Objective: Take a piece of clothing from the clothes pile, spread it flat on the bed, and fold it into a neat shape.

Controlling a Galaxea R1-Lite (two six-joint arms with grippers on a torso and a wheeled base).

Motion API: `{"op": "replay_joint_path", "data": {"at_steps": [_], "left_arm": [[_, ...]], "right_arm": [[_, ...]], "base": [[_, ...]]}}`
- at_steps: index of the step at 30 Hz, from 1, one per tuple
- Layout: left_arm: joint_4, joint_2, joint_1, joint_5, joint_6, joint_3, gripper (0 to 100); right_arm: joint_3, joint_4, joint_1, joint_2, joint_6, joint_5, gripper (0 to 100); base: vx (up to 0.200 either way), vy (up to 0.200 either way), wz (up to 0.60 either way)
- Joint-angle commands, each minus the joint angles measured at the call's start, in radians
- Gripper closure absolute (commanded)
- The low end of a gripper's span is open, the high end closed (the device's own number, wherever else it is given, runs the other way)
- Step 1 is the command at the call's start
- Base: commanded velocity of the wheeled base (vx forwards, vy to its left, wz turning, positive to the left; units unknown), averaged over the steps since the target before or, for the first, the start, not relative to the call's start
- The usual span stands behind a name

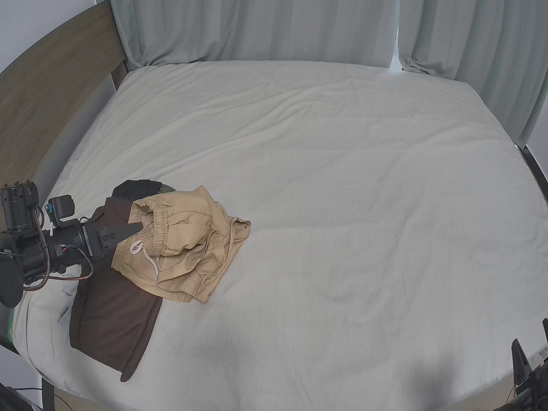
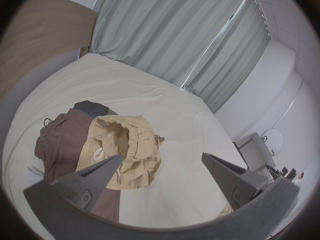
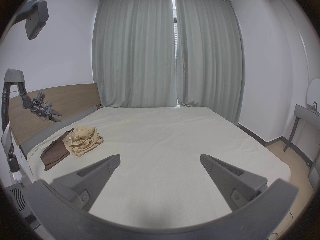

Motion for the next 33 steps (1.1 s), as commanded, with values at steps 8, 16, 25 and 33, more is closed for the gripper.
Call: {"op": "replay_joint_path", "data": {"at_steps": [8,16,25,33], "left_arm": [[-0.061,0.187,-0.018,0.009,-0.003,-0.093,0],[-0.081,0.272,-0.061,0.016,-0.006,-0.152,0],[-0.084,0.379,-0.051,0.035,-0.005,-0.232,0],[-0.099,0.436,-0.071,0.035,-0.006,-0.273,0]], "right_arm": [[0.018,0.0,0.001,-0.016,0.0,-0.001,0],[0.018,0.0,-0.001,-0.016,-0.001,0.001,0],[0.018,0.0,0.001,-0.016,0.0,0.001,0],[0.018,0.0,0.001,-0.016,-0.001,0.001,0]], "base": [[0.0,0.0,0.0],[0.0,0.0,0.0],[0.0,0.0,0.0],[0.0,0.0,0.0]]}}
